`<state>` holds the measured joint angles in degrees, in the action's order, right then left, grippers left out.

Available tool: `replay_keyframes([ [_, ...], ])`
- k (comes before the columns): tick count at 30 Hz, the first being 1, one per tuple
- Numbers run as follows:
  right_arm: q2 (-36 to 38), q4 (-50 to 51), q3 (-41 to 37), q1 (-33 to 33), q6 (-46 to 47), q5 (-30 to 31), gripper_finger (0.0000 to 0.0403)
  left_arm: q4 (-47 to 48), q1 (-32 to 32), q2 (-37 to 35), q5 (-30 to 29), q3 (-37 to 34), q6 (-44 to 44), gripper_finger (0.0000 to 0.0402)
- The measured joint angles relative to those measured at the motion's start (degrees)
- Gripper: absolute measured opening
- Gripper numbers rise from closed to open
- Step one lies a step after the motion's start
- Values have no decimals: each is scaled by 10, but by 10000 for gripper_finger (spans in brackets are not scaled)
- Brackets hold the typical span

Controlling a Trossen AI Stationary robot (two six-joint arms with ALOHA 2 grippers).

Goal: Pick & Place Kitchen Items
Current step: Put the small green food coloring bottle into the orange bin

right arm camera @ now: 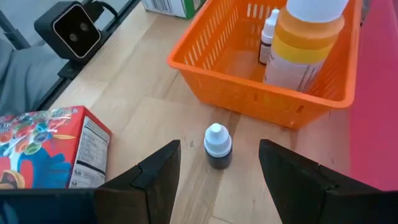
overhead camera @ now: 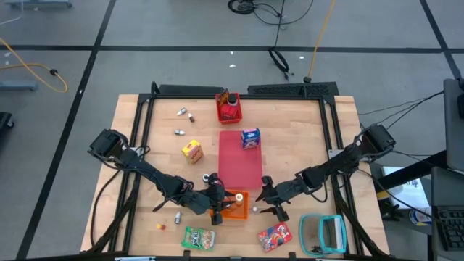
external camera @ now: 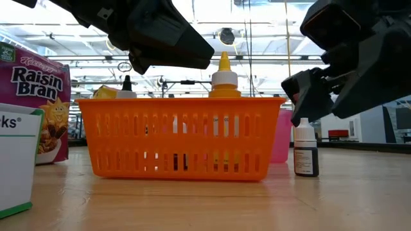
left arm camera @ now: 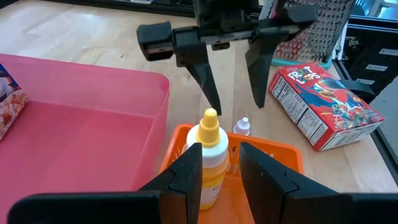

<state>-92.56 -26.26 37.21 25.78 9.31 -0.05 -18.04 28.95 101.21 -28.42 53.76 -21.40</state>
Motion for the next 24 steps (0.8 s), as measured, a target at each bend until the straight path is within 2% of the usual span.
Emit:
replay_keyframes([
  [7, -21, -38, 0, 0, 5, 1, 207, 0, 0, 0, 0, 0, 1, 108],
  [24, -88, -113, 0, 0, 15, -1, 154, 0, 0, 0, 0, 0, 1, 108],
])
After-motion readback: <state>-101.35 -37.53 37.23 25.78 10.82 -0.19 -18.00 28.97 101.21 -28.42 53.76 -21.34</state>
